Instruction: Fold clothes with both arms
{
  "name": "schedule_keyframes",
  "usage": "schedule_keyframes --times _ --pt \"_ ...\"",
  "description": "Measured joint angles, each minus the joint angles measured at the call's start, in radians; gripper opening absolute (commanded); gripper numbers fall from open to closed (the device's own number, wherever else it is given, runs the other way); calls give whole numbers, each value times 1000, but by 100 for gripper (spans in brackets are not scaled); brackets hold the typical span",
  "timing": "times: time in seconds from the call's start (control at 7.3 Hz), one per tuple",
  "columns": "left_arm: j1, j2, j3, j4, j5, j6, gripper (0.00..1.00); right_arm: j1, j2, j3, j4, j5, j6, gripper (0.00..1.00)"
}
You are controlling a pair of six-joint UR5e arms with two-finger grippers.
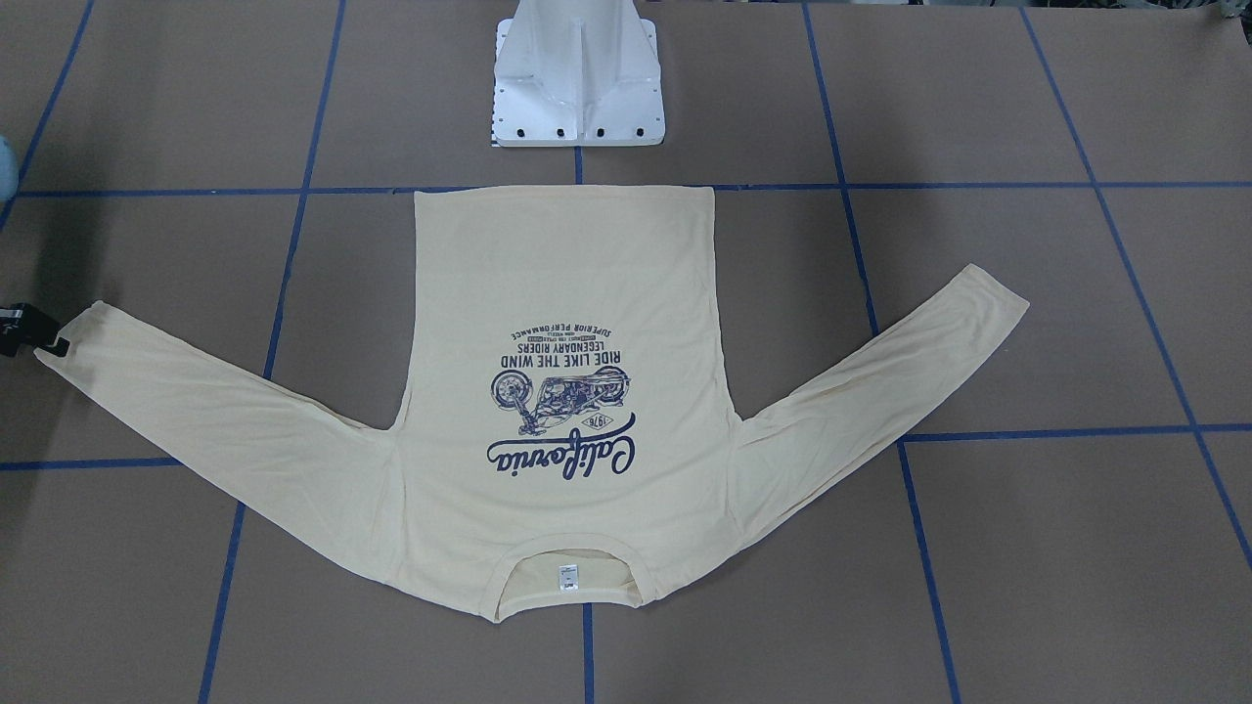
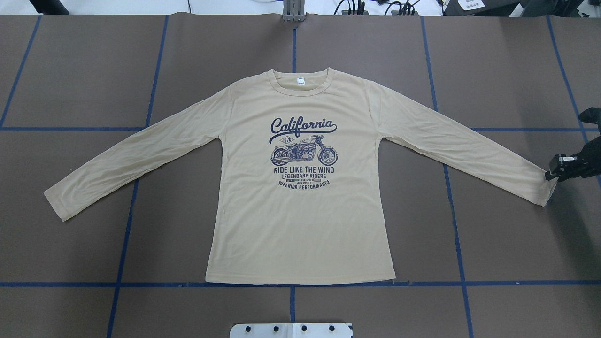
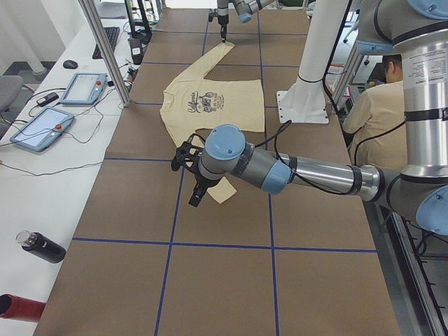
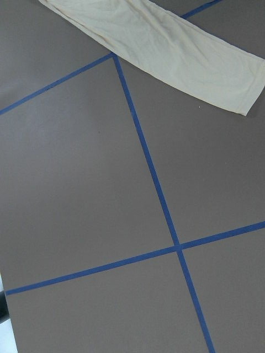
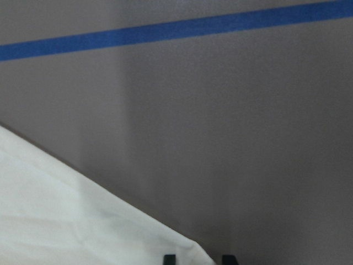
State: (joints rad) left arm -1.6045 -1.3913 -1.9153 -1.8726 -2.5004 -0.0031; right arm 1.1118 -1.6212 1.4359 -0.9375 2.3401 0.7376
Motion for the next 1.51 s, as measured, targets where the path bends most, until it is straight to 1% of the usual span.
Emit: schedule_keyframes --times 0.14,0.27,0.41,0.55,0.68,0.82,0.96,1.1,1.23,1.51 --pt "0 0 -3 1 0 0 100 0 1 10 0 2 12 0" --pt "0 0 -6 1 0 0 100 -1 8 51 -3 6 50 0" --pt "0 0 -10 2 0 0 100 -3 35 120 -16 10 136 0" --pt "0 0 -13 2 0 0 100 -17 94 182 -36 10 258 0" --pt "0 0 -13 3 0 0 100 -49 181 216 -63 2 382 0" --pt "0 0 -13 2 0 0 100 -108 302 228 -112 -34 507 0" --pt "0 0 -14 2 0 0 100 -188 441 227 -191 -113 615 0" --pt "0 0 -13 1 0 0 100 -276 586 218 -287 -219 694 0" --pt "0 0 -12 1 1 0 100 -341 701 204 -348 -300 748 0" --pt "1 0 -11 1 0 1 100 -439 865 158 -384 -401 801 0"
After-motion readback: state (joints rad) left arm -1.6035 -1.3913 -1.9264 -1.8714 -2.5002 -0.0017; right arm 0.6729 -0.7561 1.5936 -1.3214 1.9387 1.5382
